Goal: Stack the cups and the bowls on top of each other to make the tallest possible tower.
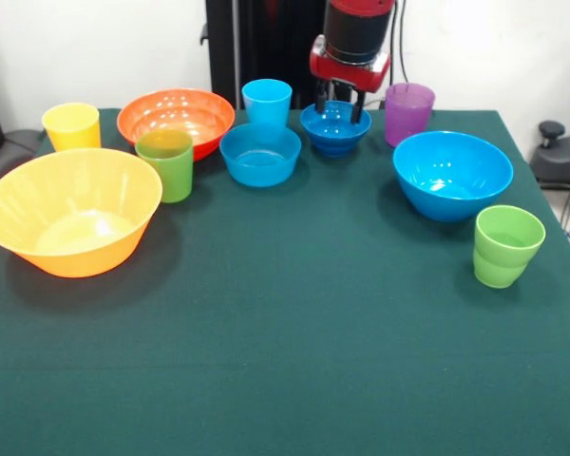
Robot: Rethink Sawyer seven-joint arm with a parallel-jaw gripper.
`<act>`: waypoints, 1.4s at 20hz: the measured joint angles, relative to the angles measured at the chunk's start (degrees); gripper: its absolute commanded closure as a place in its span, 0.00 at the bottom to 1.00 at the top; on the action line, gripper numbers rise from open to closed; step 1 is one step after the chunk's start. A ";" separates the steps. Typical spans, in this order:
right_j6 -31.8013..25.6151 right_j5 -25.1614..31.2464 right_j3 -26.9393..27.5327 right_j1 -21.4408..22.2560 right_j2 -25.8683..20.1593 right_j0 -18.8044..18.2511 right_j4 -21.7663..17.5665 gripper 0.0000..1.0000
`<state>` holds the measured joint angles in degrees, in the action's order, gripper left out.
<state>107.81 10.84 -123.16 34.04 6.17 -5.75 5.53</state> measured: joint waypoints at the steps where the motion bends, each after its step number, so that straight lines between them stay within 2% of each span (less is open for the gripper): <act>1: 0.14 0.00 0.00 -0.02 0.00 0.02 0.00 0.00; 15: 5.59 -2.39 0.02 -2.18 0.00 0.99 0.01 0.00; 28: 7.96 -3.94 0.02 -3.98 -0.01 1.88 0.01 0.00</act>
<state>115.77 6.90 -123.14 30.07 6.17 -3.87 5.54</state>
